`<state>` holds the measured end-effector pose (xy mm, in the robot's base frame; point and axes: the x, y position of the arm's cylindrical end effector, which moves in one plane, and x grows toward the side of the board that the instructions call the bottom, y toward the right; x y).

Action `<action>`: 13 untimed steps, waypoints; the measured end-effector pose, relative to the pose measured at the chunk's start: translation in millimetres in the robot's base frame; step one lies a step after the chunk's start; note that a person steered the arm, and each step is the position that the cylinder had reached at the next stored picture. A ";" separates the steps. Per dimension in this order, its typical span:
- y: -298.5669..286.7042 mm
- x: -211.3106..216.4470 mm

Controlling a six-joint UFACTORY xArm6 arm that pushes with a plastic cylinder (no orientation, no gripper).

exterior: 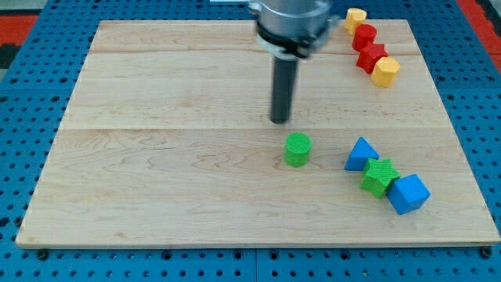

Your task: Separate yellow heart from red circle

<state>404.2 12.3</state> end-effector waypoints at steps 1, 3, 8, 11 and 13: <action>-16.7 44.0; 91.5 103.1; 331.4 -80.3; 237.6 -211.8; 107.3 -190.4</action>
<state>213.8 119.7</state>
